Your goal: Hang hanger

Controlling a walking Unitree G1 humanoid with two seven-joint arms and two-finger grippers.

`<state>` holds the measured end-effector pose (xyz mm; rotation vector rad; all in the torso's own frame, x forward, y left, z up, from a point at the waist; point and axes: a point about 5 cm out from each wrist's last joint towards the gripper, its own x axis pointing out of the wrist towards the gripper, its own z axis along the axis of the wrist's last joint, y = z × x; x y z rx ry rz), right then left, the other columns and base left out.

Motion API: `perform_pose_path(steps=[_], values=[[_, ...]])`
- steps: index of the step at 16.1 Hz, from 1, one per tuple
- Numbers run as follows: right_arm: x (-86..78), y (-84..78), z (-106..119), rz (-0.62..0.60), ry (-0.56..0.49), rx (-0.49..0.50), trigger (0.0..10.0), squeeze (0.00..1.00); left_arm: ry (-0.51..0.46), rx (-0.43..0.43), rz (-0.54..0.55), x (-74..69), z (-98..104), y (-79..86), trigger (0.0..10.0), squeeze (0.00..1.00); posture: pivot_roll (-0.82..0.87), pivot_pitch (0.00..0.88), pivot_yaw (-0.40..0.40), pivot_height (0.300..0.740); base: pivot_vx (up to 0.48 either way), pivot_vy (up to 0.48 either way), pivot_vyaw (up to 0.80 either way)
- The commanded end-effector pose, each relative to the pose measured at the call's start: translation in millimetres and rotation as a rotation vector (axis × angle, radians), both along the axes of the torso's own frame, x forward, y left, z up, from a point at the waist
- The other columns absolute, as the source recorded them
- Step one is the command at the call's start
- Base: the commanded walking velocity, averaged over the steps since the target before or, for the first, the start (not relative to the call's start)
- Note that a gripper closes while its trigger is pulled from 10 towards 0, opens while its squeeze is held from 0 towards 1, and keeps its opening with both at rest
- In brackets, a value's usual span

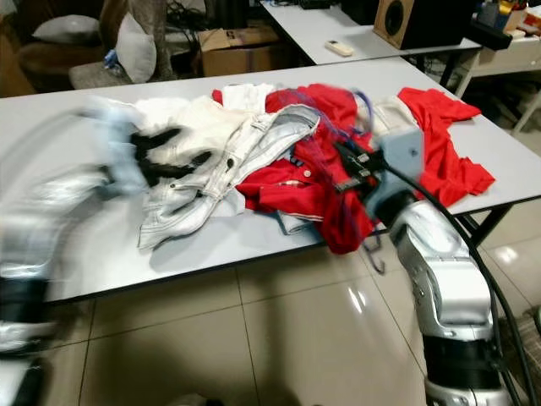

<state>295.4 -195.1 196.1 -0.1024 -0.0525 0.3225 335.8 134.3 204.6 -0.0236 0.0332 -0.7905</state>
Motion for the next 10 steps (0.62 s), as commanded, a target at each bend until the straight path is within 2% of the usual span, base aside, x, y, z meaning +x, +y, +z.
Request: perform_pose_path(steps=[1, 2, 3, 4, 6, 7, 10], values=[[-5.2, -7.0, 5.4, -0.051, -0.017, -0.018, 10.0, 0.00, 0.001, 0.028, 0.026, 7.5, -4.4, -7.4, 10.0, 0.00, -0.14, 0.000, 0.091, 0.740, 0.000, 0.000, 0.00], [-10.4, -6.9, 4.5, -0.062, -0.012, -0.009, 10.0, 0.00, 0.025, 0.049, 0.051, 14.0, -16.6, -18.0, 10.0, 0.00, -0.15, 0.003, 0.096, 0.740, 0.000, 0.000, 0.00], [-12.3, -6.5, 4.1, -0.064, -0.009, -0.005, 10.0, 0.00, 0.033, 0.060, 0.065, 16.4, -21.2, -20.9, 10.0, 0.00, -0.15, 0.003, 0.096, 0.740, 0.000, 0.000, 0.00], [-19.0, -2.9, 2.6, -0.056, -0.003, 0.009, 10.0, 0.00, 0.041, 0.112, 0.115, 24.2, -36.0, -27.7, 10.0, 0.00, -0.19, 0.024, 0.101, 0.740, 0.000, 0.000, 0.00], [-23.8, -0.4, 1.2, -0.055, 0.002, 0.003, 10.0, 0.00, 0.023, 0.187, 0.218, 34.3, -46.5, -28.5, 10.0, 0.00, -0.21, 0.038, 0.101, 0.740, 0.000, 0.000, 0.00], [-26.8, 2.0, 1.4, -0.055, 0.004, -0.004, 10.0, 0.00, -0.006, 0.236, 0.314, 41.5, -50.4, -25.1, 10.0, 0.00, -0.22, 0.052, 0.096, 0.740, 0.000, 0.000, 0.00], [-32.3, 7.9, 3.0, -0.045, 0.015, -0.004, 10.0, 0.00, -0.013, 0.270, 0.386, 47.1, -62.0, -22.5, 10.0, 0.00, -0.25, 0.074, 0.084, 0.740, 0.000, 0.000, 0.00]])
